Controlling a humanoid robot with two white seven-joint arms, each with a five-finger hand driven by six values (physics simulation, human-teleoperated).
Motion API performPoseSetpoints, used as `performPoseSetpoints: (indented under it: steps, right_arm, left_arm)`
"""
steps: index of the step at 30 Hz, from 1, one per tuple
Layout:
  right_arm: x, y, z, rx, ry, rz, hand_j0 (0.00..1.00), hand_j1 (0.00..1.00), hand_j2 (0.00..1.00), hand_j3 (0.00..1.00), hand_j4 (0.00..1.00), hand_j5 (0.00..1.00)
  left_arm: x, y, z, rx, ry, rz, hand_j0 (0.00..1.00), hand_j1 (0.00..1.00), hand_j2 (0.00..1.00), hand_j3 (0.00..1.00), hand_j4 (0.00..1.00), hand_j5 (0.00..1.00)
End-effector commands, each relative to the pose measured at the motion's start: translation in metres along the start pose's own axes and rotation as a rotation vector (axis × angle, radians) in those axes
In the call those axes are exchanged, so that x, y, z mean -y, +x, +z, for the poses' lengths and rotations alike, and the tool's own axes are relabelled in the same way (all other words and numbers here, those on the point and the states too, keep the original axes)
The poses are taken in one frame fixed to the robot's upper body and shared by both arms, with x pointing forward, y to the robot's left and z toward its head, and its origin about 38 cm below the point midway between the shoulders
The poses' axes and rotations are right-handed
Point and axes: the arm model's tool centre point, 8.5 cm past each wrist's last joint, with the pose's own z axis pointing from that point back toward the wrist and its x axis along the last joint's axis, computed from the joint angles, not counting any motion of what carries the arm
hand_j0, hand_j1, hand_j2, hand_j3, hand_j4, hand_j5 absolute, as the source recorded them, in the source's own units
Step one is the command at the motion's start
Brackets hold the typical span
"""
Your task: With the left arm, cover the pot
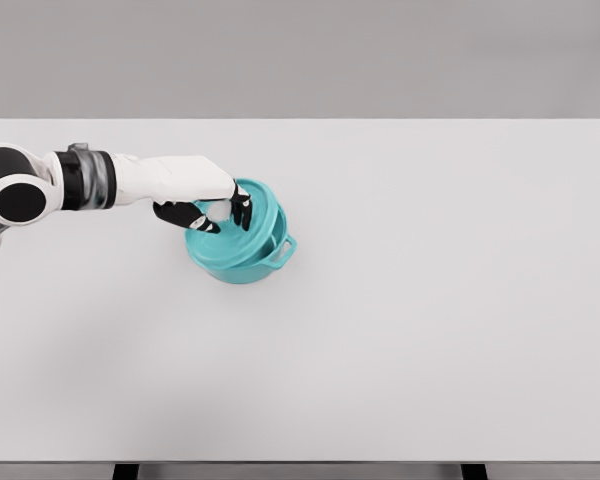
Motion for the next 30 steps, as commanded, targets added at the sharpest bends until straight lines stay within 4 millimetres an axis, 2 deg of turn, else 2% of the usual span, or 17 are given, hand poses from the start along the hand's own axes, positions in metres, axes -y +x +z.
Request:
performPoseSetpoints:
  steps: [1, 24, 30]
  right_arm:
    - [0.0, -0.0001, 0.0, 0.0, 0.0, 0.0, 1.0, 1.0, 1.0, 1.0, 1.0, 1.0]
    - [0.0, -0.0001, 0.0, 0.0, 0.0, 0.0, 1.0, 1.0, 1.0, 1.0, 1.0, 1.0]
    - [0.0, -0.0001, 0.0, 0.0, 0.0, 0.0, 1.0, 1.0, 1.0, 1.0, 1.0, 1.0]
  left_arm:
    - [0.0013, -0.0001, -0.0005, 0.0, -0.006, 0.002, 0.56, 0.56, 0.56, 0.56, 0.56, 0.56]
    - [0.0028, 0.0044, -0.0066, 0.017, -0.012, 0.0, 0.64, 0.64, 0.64, 0.64, 0.64, 0.64]
    - [0.0058, 0.0044, -0.0076, 0.018, -0.022, 0.001, 0.68, 0.68, 0.68, 0.68, 0.68, 0.68]
